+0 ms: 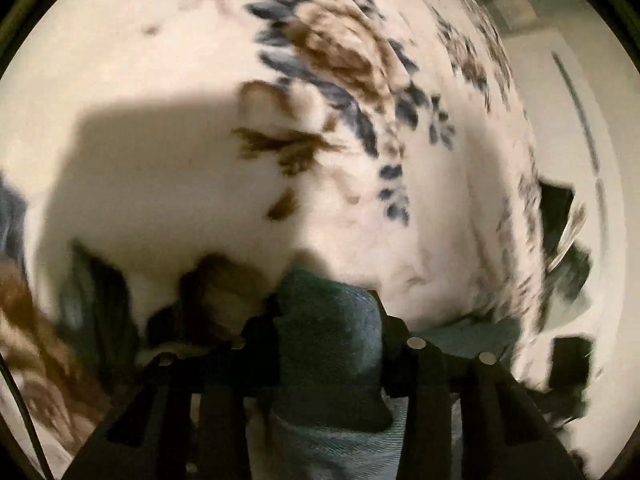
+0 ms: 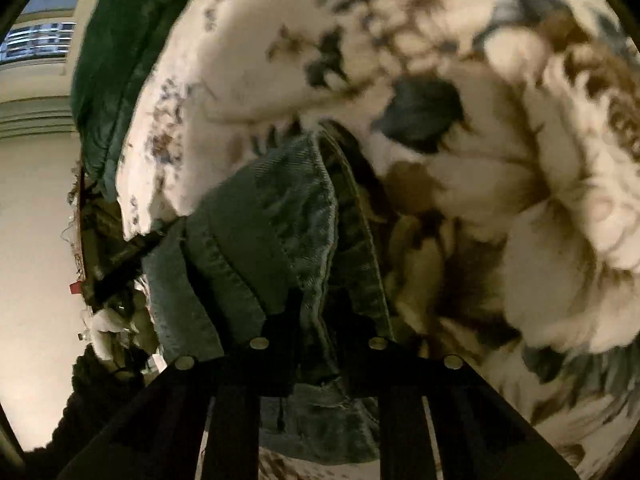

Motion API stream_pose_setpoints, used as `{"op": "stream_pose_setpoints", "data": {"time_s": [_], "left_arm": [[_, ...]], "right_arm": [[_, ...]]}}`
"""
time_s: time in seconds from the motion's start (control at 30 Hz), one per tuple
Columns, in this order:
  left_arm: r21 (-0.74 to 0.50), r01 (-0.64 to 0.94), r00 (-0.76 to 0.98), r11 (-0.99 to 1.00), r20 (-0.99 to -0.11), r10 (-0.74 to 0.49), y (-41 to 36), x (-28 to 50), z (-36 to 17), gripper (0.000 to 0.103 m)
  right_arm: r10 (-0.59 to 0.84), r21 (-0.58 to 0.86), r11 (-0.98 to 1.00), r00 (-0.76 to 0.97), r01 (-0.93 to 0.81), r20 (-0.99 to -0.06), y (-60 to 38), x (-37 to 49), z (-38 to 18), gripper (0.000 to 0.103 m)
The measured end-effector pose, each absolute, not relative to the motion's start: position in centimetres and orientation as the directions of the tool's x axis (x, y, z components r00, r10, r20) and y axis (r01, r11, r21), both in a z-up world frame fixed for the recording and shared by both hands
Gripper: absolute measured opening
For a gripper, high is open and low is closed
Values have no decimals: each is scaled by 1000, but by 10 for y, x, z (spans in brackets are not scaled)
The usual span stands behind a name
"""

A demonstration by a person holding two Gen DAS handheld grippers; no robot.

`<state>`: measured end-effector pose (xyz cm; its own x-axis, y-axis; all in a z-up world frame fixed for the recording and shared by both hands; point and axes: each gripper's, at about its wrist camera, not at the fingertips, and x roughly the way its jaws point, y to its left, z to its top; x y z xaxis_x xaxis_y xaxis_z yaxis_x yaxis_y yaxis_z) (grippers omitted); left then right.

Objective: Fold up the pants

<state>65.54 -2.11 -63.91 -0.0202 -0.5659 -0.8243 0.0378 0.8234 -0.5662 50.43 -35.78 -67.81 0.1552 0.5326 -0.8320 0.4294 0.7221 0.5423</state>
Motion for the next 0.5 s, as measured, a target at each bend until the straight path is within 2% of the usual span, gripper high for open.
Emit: {"op": "stream_pose_setpoints", "data": {"time_s": [0.03, 0.07, 0.1, 0.13, 0.17, 0.2, 0.3, 0.47, 0.5], "left_arm": [[-578, 18, -12, 816, -816, -578, -16, 652, -634, 42], [-580, 6, 2, 815, -815, -580, -11, 648, -627, 44], [-574, 2, 16, 819, -819, -574, -9, 645, -622, 50], [-569, 2, 56, 822, -821, -568, -2, 636, -610, 67], [-566, 1, 95, 824, -821, -564, 5, 628, -602, 78], [-564, -2, 125, 825, -819, -560, 10, 620, -596, 97], [-554, -25, 150, 832, -825, -545, 27, 581, -585, 100], [-508, -58, 39, 860, -862, -506, 24, 524, -603, 100], [-492, -53, 20, 869, -871, -492, 22, 515, -608, 100]], "right_arm": [[538, 546, 723, 149, 424, -829, -360, 504, -677, 19], [555, 557, 707, 145, 436, -819, -368, 501, -674, 25], [564, 561, 695, 143, 450, -813, -371, 500, -674, 44], [568, 566, 677, 154, 471, -808, -376, 493, -671, 56], [567, 576, 659, 184, 483, -803, -382, 484, -666, 74], [567, 584, 644, 203, 494, -798, -381, 478, -665, 76], [588, 605, 556, 245, 570, -771, -390, 439, -661, 76], [649, 595, 463, 205, 658, -732, -361, 392, -689, 74], [649, 595, 461, 207, 659, -732, -356, 390, -693, 50]]}}
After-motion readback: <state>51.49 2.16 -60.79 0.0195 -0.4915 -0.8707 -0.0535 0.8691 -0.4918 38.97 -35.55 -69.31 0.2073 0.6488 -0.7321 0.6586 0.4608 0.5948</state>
